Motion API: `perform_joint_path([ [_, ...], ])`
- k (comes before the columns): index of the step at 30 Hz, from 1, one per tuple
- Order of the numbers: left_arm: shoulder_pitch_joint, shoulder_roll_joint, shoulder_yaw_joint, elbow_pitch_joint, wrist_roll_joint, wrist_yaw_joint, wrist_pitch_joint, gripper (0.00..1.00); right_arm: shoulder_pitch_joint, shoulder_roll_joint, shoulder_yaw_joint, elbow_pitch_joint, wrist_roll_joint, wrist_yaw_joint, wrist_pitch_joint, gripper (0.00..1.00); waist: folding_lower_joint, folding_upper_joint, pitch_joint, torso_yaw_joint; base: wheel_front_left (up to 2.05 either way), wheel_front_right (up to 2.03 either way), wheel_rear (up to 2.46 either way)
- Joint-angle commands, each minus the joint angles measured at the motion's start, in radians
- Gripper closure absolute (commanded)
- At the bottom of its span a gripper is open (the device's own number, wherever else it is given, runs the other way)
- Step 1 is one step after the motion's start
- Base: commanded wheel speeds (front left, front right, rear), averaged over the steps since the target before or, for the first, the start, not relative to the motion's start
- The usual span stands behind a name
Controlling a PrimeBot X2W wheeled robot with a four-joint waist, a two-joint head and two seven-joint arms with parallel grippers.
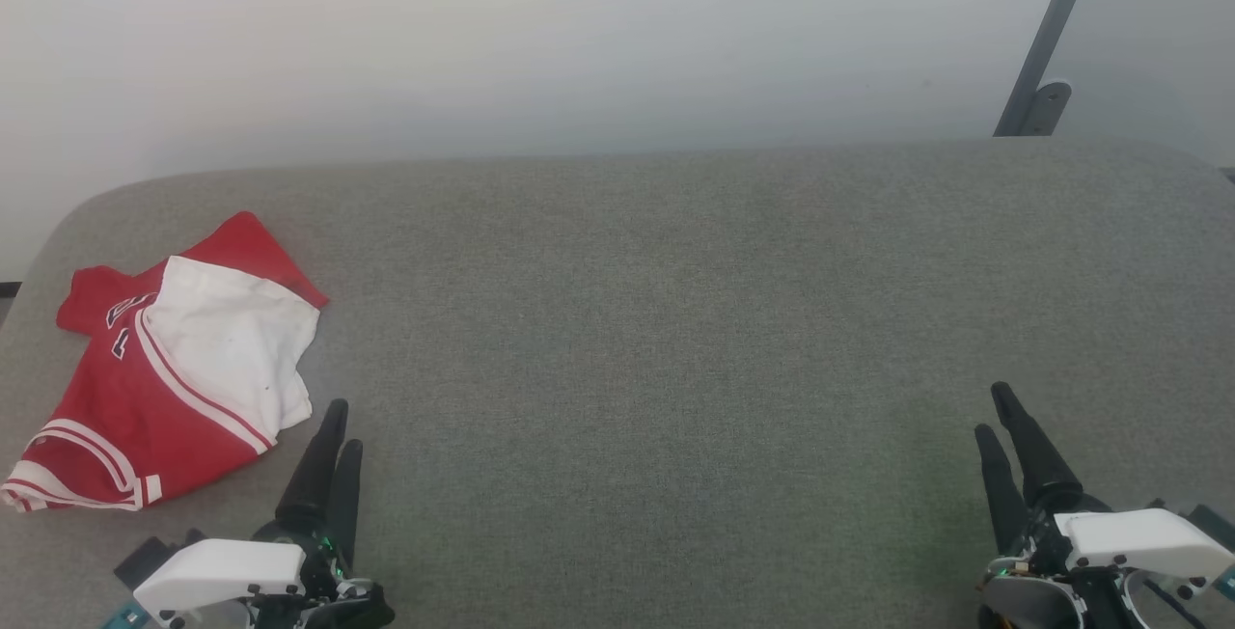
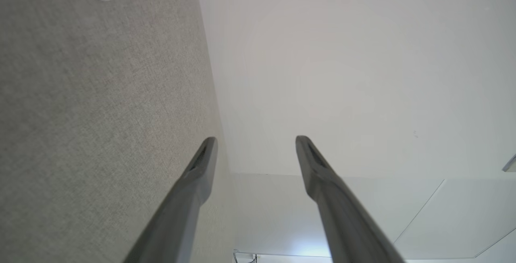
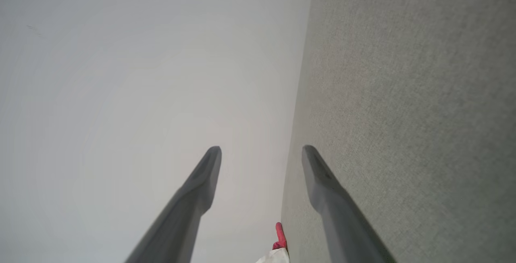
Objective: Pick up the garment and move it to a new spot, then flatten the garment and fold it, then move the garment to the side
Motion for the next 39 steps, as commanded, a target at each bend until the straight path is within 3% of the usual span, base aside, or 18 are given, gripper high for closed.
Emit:
perform_joint_path([
  [1, -0.03, 0.011, -0.001, -0.018, 0.02, -0.001, -0.011, 0.0, -0.032, -0.009, -0.003, -0.014, -0.01, 0.0, -0.009, 0.0, 0.0001, 0.0, 0.0, 0.0, 0.0, 0.0, 0.0],
  [8, -0.047, 0.038, -0.018, -0.014, 0.123, -0.002, -0.05, 0.0, -0.055, -0.04, 0.021, -0.009, -0.091, 0.0, -0.054, 0.0, 0.0001, 0.0, 0.001, 0.001, 0.0, 0.0, 0.0],
  [9, -0.051, 0.036, 0.002, -0.05, 0.356, 0.003, -0.09, 0.0, -0.077, -0.068, 0.045, -0.022, -0.279, 0.0, -0.099, 0.0, 0.0, 0.0, 0.003, 0.002, 0.0, 0.0, 0.0],
  [23, -0.036, 0.055, -0.029, -0.078, 0.667, 0.031, -0.142, 0.0, -0.095, -0.088, 0.064, -0.022, -0.591, 0.0, -0.15, 0.0, 0.0, 0.0, 0.001, 0.003, 0.0, 0.0, 0.0],
  [39, -0.037, 0.096, -0.088, -0.087, 0.909, 0.088, -0.196, 0.0, -0.115, -0.097, 0.06, -0.02, -0.914, 0.001, -0.205, 0.0, 0.0, 0.0, 0.003, 0.002, 0.0, 0.0, 0.0],
])
